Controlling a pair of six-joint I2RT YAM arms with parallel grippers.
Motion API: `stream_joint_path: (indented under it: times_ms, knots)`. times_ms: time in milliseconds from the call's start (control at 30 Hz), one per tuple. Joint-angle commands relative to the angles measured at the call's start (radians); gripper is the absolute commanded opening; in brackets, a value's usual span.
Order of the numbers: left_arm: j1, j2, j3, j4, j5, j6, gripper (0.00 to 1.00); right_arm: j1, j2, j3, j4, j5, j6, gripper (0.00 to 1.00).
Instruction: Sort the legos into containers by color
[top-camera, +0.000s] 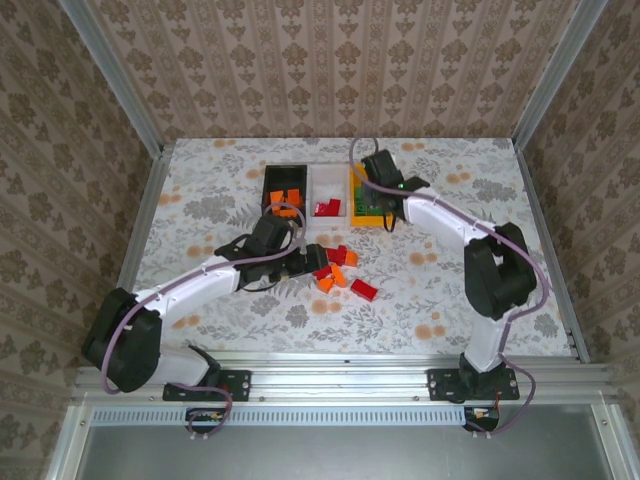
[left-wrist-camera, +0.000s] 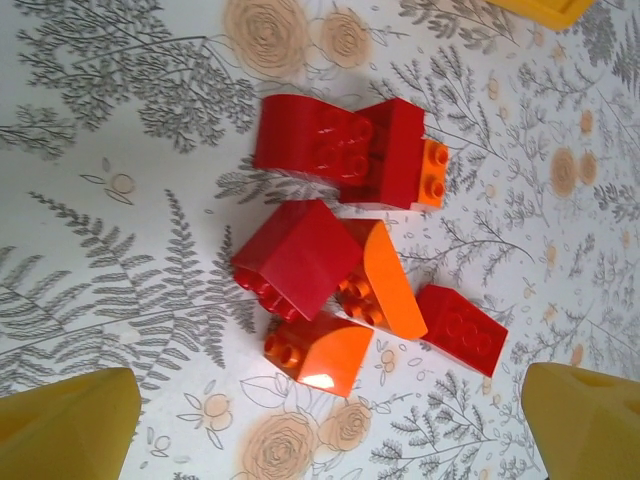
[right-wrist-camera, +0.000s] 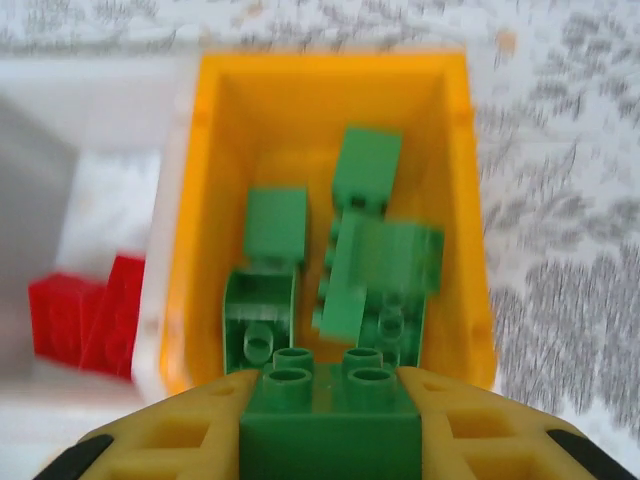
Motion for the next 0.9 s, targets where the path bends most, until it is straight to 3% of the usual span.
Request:
stream_joint_path:
  times_ms: [0, 200, 400, 633, 867]
  knots:
    - [-0.017, 0.001, 0.023, -0.032, -0.024, 0.025, 1.00, -0.025, 0.125, 0.105, -0.127, -0.046, -0.062, 0.31]
    - [-0.024, -0.010, 0.022, -0.053, -0.022, 0.036, 1.00, -0.054, 0.247, 0.254, -0.193, -0.067, -0.072, 0.34]
    - [-0.041, 0.003, 0.042, -0.080, -0.029, 0.061, 1.00, -0.059, 0.260, 0.313, -0.230, -0.061, -0.084, 0.52]
    - [-0.128, 0.081, 0.113, -0.171, -0.109, 0.148, 0.95, -0.049, 0.080, 0.250, -0.205, -0.073, -0.080, 0.56]
    - [-0.240, 0.250, 0.244, -0.315, -0.261, 0.263, 0.85, -0.013, -0.252, -0.077, -0.079, -0.123, -0.026, 0.57]
